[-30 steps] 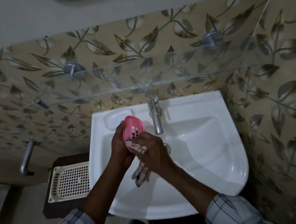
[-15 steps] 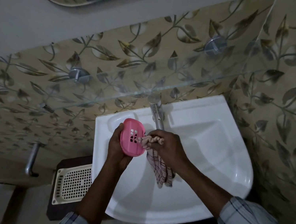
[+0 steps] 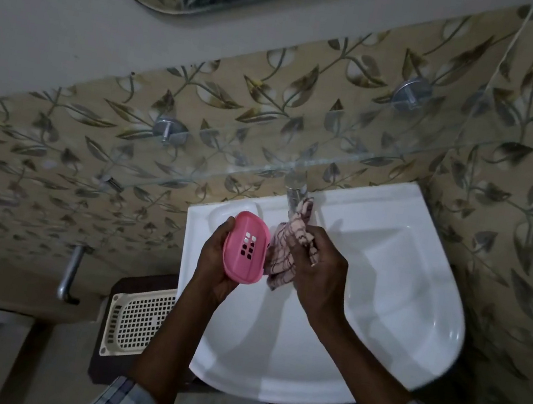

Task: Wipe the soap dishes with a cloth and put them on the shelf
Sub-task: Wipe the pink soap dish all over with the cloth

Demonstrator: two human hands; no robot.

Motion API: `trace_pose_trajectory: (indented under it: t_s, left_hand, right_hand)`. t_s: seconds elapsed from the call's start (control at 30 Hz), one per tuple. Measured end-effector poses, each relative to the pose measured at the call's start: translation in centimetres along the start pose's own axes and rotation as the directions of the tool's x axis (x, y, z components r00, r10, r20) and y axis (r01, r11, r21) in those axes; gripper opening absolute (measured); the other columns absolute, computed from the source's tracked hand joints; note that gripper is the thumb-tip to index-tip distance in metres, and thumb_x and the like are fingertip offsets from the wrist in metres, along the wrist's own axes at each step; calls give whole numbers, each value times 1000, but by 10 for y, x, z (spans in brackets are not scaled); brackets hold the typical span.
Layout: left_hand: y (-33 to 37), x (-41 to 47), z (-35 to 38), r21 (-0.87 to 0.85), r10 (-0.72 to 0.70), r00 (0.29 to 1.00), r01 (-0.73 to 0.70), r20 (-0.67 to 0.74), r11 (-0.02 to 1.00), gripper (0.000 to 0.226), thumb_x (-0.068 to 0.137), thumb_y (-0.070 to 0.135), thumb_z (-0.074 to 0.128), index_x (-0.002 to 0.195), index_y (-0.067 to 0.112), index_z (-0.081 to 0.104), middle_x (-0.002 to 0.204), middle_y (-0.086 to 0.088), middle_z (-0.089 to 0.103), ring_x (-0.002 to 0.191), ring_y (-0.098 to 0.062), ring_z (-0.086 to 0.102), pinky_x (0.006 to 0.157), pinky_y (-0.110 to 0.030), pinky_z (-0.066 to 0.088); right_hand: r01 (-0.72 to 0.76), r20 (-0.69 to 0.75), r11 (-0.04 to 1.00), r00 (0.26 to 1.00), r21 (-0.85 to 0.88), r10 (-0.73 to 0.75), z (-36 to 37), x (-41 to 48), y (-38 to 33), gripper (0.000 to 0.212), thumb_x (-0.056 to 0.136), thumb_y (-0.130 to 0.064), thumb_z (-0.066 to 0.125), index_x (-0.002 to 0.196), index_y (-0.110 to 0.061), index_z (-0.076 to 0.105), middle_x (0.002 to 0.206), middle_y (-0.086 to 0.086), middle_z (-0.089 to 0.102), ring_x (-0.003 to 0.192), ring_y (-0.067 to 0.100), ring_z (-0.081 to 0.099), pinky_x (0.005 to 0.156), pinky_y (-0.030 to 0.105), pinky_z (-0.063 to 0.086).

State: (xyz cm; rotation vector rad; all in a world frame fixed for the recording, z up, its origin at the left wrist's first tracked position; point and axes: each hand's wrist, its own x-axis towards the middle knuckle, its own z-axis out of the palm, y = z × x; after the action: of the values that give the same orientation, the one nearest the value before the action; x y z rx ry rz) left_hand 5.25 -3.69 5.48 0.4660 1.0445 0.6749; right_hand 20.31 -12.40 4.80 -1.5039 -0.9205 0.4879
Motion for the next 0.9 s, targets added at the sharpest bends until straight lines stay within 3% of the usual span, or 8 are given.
trace_pose_trajectory:
  t_s: [0.13,0.3,0.43,0.57,0.7,0.73,0.83,0.9]
  left_hand:
    - [-1,0,0,48,11,1000,-11,-11,999,48,98,45,50,124,7,63,104,-18,68,87,-31,66,79,-40,54]
    - [-2,-3,4,-33,-37,993,41,112,999,36,91,35,57,92,3,73,90,-17,72,82,-29,73,75,-38,62]
    - [-4,-6,3,-57,-130,976,142,173,988,47,98,43,47,97,2,70,92,-18,71,85,-30,71,75,-38,61]
    - [7,-8,1,-33,-243,948,254,206,967,51,92,42,50,93,-5,69,83,-19,73,73,-29,73,66,-33,62]
    - [4,-11,7,-44,-250,953,261,168,964,47,100,36,41,130,4,58,115,-17,61,100,-32,60,102,-45,43]
    - [3,-10,7,-53,-247,959,256,138,965,49,103,39,35,138,10,53,120,-16,58,106,-32,56,109,-47,35]
    - [5,-8,10,-24,-274,955,278,110,960,42,90,42,56,109,9,74,107,-10,70,103,-25,63,102,-44,44]
    - [6,-10,12,-16,-248,957,253,151,967,34,75,32,66,93,5,75,94,-12,71,88,-25,67,88,-40,54]
  right_hand:
    - [-71,91,994,993,-84,78,21,7,-17,17,90,-20,68,104,-10,68,91,4,74,81,16,67,72,33,57]
    - [37,540,999,841,17,-40,31,-10,-13,54,78,-20,74,130,-18,60,120,0,64,106,9,60,84,-1,41]
    - [301,528,953,817,-46,-232,19,-5,-6,51,73,-12,65,125,-7,65,120,14,58,109,21,51,93,25,45]
    - [687,668,725,516,52,-537,16,-9,-1,42,71,12,68,112,2,70,110,22,68,105,30,57,93,40,48]
    - [659,606,744,637,-109,-476,11,30,2,31,75,17,65,104,7,71,101,25,68,90,39,64,77,49,56]
    - [684,628,724,605,-96,-489,13,28,-1,26,78,13,61,101,7,71,99,24,68,90,37,61,79,47,55]
    - [796,706,602,398,52,-586,17,22,-1,29,78,4,56,104,3,71,103,21,69,97,31,57,88,42,47]
    - [730,660,684,518,-8,-544,18,30,3,36,76,8,64,112,3,69,110,22,66,97,34,59,86,44,51]
